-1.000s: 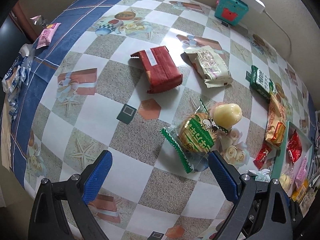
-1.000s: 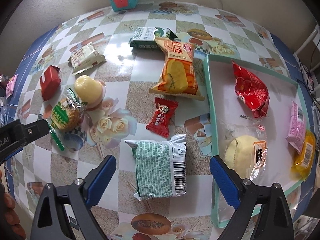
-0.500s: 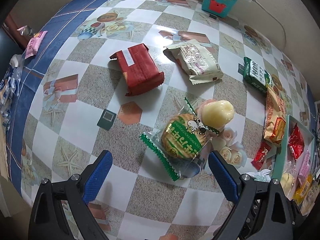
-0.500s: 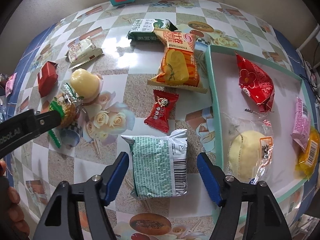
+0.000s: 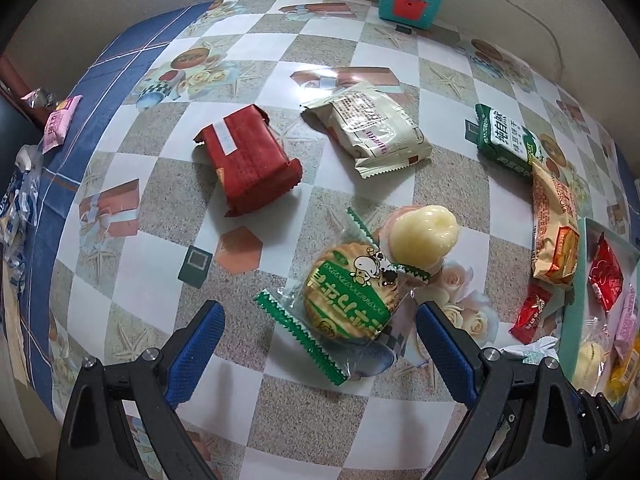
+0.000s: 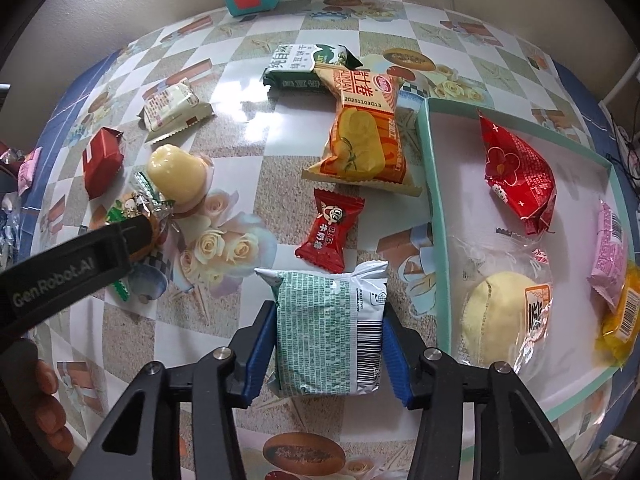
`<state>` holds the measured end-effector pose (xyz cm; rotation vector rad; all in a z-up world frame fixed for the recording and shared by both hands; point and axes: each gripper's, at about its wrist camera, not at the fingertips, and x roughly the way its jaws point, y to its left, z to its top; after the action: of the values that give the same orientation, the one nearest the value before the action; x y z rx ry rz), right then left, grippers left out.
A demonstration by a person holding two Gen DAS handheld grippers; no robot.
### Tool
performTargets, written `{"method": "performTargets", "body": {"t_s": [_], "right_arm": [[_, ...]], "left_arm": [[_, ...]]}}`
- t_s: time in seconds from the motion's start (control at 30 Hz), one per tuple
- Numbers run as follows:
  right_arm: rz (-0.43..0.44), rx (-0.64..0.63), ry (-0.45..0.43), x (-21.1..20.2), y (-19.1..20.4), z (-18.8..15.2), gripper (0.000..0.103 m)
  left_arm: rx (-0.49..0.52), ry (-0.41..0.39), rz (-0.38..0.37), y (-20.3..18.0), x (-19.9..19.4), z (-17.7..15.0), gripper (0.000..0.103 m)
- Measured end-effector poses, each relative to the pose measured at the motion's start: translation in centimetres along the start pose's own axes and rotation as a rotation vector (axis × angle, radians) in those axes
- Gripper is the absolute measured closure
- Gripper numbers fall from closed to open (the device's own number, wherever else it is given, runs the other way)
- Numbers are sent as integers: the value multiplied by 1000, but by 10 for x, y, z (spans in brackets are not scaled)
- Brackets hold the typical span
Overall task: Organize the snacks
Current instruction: 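Grasp the green cracker packet with the left tool while the right tool grasps the green striped bag, then lift the green cracker packet with the left tool while the right tool lifts the green striped bag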
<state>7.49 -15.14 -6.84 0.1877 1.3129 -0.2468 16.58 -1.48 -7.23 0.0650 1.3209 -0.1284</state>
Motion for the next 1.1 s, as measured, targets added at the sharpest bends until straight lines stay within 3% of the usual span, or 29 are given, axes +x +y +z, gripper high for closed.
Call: {"method": "performTargets", "body": {"t_s": [0.23, 0.3, 0.63, 0.87, 1.1], "right_arm": [[1, -2, -4, 0, 0, 1, 50], [0, -3, -6, 1, -1, 2, 50], [-1, -4, -6, 1, -1, 2, 50], [0, -3, -6, 1, -1, 2, 50], [-1, -5, -6, 1, -1, 2, 50]], "left_arm": [[18, -18, 12, -10, 6, 5, 9], [25, -19, 8, -12, 7, 7, 20], [28, -26, -9, -17, 8, 7, 26], [10, -32, -34, -15, 0, 6, 45], [-15, -17, -54, -3, -2, 7, 49]]}}
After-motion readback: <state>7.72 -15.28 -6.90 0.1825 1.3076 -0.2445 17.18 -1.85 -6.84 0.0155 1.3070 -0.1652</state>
